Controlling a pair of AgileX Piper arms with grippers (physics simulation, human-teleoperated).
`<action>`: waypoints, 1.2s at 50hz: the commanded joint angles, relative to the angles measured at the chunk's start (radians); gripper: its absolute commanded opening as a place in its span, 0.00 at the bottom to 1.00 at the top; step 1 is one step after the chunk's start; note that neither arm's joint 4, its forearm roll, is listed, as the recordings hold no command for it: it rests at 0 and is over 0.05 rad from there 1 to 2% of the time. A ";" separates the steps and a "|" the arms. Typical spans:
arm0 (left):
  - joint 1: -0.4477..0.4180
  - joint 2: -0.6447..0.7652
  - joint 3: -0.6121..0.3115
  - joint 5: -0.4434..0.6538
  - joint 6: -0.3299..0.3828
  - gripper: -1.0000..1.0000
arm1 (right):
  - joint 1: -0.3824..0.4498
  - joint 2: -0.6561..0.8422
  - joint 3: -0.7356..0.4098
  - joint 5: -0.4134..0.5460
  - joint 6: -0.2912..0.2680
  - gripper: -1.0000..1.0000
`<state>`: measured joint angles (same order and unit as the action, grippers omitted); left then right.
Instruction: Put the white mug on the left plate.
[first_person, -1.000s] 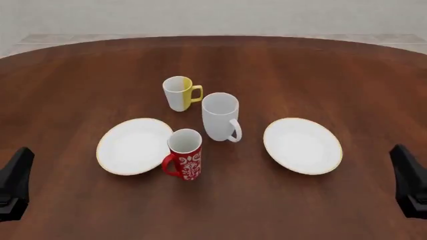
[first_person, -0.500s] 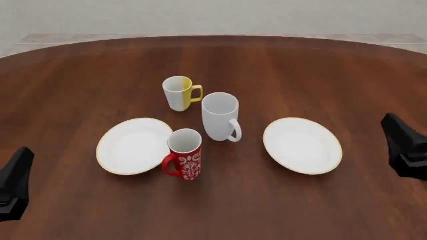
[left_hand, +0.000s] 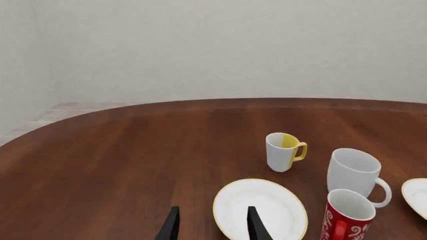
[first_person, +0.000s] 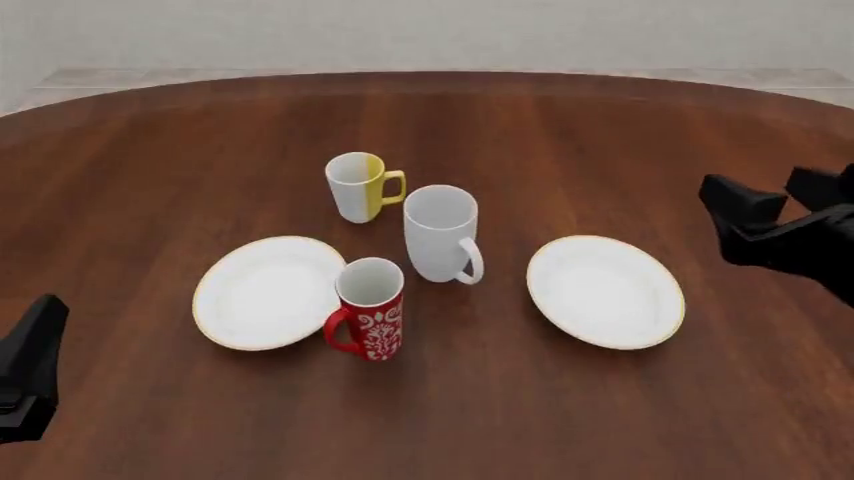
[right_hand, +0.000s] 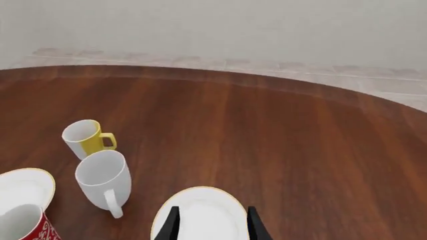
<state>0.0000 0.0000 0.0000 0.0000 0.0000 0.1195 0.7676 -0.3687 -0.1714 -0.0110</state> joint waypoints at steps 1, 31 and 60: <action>0.000 0.000 0.000 0.000 0.000 1.00 | 0.023 0.090 -0.101 0.041 -0.027 1.00; 0.000 0.000 0.000 0.000 0.000 1.00 | 0.201 0.352 -0.257 -0.008 -0.057 1.00; 0.000 0.000 0.000 0.000 0.000 1.00 | 0.308 0.459 -0.286 -0.070 -0.043 1.00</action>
<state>0.0000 0.0000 0.0000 0.0000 0.0000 0.3888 1.1864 -0.6371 -0.2234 -0.0579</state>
